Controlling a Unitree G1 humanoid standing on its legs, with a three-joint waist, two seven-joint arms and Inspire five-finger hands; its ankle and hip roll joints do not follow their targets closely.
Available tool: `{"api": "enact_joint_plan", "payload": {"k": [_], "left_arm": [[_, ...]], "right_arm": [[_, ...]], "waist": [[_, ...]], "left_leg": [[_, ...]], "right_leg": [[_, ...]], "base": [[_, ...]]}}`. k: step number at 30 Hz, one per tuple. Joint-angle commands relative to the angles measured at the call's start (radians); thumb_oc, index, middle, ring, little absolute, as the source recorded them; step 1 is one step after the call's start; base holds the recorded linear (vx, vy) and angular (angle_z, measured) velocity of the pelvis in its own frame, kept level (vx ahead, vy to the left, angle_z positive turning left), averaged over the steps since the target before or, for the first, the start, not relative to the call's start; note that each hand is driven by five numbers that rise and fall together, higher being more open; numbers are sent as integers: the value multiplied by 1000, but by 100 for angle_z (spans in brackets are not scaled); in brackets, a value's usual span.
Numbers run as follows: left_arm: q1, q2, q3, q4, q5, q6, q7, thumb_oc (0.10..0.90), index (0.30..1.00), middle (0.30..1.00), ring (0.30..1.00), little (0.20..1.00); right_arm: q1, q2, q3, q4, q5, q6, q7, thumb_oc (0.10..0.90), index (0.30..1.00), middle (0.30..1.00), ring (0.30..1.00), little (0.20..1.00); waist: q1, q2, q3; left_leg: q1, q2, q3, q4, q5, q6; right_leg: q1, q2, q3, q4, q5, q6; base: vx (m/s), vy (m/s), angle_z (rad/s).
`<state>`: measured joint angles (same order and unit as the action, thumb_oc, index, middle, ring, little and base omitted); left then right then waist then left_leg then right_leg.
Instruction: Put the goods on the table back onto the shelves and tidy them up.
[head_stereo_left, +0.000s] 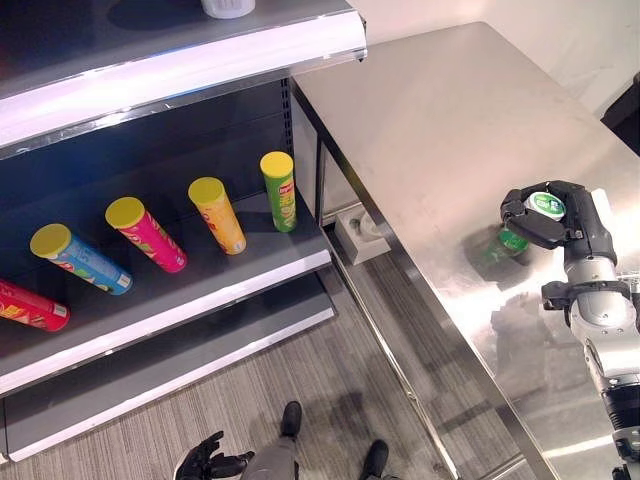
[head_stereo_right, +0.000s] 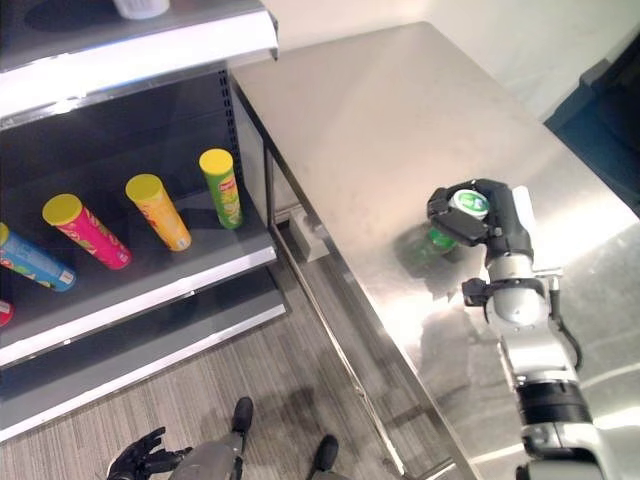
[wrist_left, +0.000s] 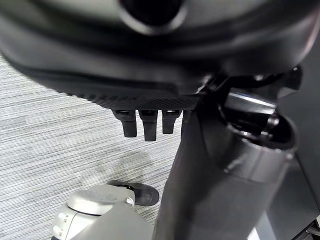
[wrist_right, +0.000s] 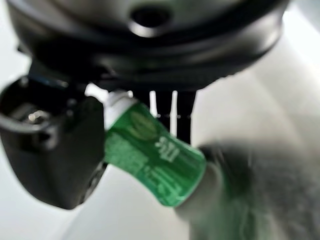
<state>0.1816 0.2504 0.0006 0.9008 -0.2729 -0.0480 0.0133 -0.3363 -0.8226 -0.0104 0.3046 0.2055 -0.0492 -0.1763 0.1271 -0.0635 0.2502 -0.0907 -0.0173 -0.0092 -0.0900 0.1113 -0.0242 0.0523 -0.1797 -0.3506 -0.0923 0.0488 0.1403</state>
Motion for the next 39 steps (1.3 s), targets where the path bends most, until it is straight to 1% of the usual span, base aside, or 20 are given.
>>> {"api": "enact_joint_plan", "payload": {"k": [1,10,12,16,18,19,21,22,23,26,29,30,31,32,33,34,35,36,37,39], "left_arm": [[9,43,-49,-1,7,-28,8,800,900,900,900,900],[8,52,-28,-4,19,-24,7,800,900,900,900,900],[14,56,-20,-12,18,-23,2,800,900,900,900,900],[18,53,-7,-9,10,-24,1,800,900,900,900,900],[21,57,-3,-11,4,-26,2,800,900,900,900,900],[21,61,-2,-15,3,-24,3,800,900,900,900,900],[10,77,2,-15,-7,-23,5,800,900,900,900,900],[5,80,5,-16,-14,-23,4,800,900,900,900,900],[-2,83,5,-11,-20,-25,5,800,900,900,900,900],[-4,72,8,8,-39,-25,11,800,900,900,900,900],[-1,69,2,6,-57,-24,9,800,900,900,900,900],[-1,68,3,5,-57,-24,9,800,900,900,900,900],[-1,64,-3,12,-66,-21,10,800,900,900,900,900],[-6,64,-3,17,-72,-21,14,800,900,900,900,900],[-4,63,-2,16,-78,-22,15,800,900,900,900,900],[-6,62,0,19,-78,-21,16,800,900,900,900,900],[-11,60,-4,27,-73,-19,17,800,900,900,900,900],[-7,63,0,19,-72,-15,12,800,900,900,900,900],[-3,65,3,13,-67,-14,10,800,900,900,900,900],[0,66,4,13,-61,-17,10,800,900,900,900,900]], "right_arm": [[-56,-90,-9,-70,-24,-60,-17,400,300,300,300,300],[-16,-104,-72,-167,-64,-68,-30,400,300,300,300,300],[-31,-108,-94,-227,-61,-86,-38,400,300,300,300,300],[-78,-117,-88,-285,-69,-104,-47,400,300,300,300,300],[-112,-115,-80,-318,-54,-120,-51,400,300,300,300,300],[-120,-113,-89,-337,-52,-124,-55,400,300,300,300,300],[-134,-112,-98,-387,-60,-138,-63,400,300,300,300,300],[-142,-112,-104,-410,-63,-139,-62,400,300,300,300,300],[-163,-113,-102,-425,-62,-147,-68,400,300,300,300,300],[-210,-129,-101,-468,-44,-164,-73,400,300,300,300,300],[-265,-144,-94,-499,2,-193,-77,400,300,300,300,300],[-269,-145,-91,-497,2,-194,-77,400,300,300,300,300],[-319,-162,-71,-488,37,-208,-80,400,300,300,300,300],[-346,-174,-60,-480,59,-216,-82,400,300,300,300,300],[-354,-185,-56,-477,71,-219,-83,400,300,300,300,300],[-365,-198,-51,-473,80,-221,-87,400,300,300,300,300],[-361,-208,-48,-472,83,-221,-90,400,300,300,300,300],[-368,-221,-39,-472,85,-212,-86,400,300,300,300,300],[-385,-222,-23,-471,88,-212,-85,400,300,300,300,300],[-416,-226,3,-461,99,-218,-85,400,300,300,300,300]], "waist": [[35,-24,-50],[30,-26,-70],[34,-27,-84],[44,-30,-95],[53,-34,-99],[52,-35,-99],[49,-40,-92],[51,-42,-92],[57,-42,-93],[73,-45,-103],[91,-43,-99],[86,-40,-99],[102,-36,-91],[107,-31,-84],[109,-30,-79],[110,-30,-71],[100,-37,-63],[91,-44,-63],[95,-48,-64],[94,-55,-63]], "left_leg": [[34,69,4,10,-108,-49],[49,75,6,8,-114,-52],[59,78,9,7,-116,-55],[69,87,15,7,-116,-60],[73,96,17,7,-113,-62],[71,102,12,8,-108,-64],[58,115,-12,14,-97,-73],[47,116,-25,17,-87,-74],[41,117,-38,19,-78,-79],[26,130,-83,29,-56,-97],[0,152,-146,35,-21,-128],[-1,154,-151,34,-20,-130],[-15,172,-179,36,7,-152],[-25,179,-194,34,29,-165],[-41,183,-196,39,42,-169],[-60,189,-174,46,51,-170],[-73,206,-103,61,40,-165],[-74,225,-31,91,35,-145],[-71,232,-2,124,14,-133],[-44,235,4,181,-39,-127]], "right_leg": [[-42,-135,-8,82,22,104],[-25,-128,-9,68,18,102],[-15,-124,-10,59,15,101],[-6,-116,-11,50,16,98],[-6,-105,-7,55,5,92],[-6,-89,8,63,-14,83],[-14,-40,85,102,-75,59],[-24,-26,115,115,-87,49],[-22,-13,127,120,-99,39],[15,22,117,98,-123,19],[48,71,97,81,-148,-11],[50,74,92,79,-148,-12],[70,105,76,58,-156,-32],[81,119,57,42,-155,-41],[84,126,43,34,-156,-44],[89,128,23,28,-154,-46],[88,122,-2,27,-152,-48],[80,117,-20,27,-146,-48],[74,111,-26,28,-139,-48],[64,91,-43,33,-125,-50]], "base": [[0,0,0],[0,0,0],[-25,-33,-2],[-35,-39,1],[-51,-80,-2],[-64,-123,-6],[-77,-142,5],[-86,-139,12],[-76,-162,19],[-33,-208,35],[-51,-249,66],[-118,-231,77],[-129,-240,59],[-178,-283,47],[-151,-167,56],[-178,-135,79],[-196,-86,88],[-181,-53,78],[-154,-5,74],[-123,26,34]]}}
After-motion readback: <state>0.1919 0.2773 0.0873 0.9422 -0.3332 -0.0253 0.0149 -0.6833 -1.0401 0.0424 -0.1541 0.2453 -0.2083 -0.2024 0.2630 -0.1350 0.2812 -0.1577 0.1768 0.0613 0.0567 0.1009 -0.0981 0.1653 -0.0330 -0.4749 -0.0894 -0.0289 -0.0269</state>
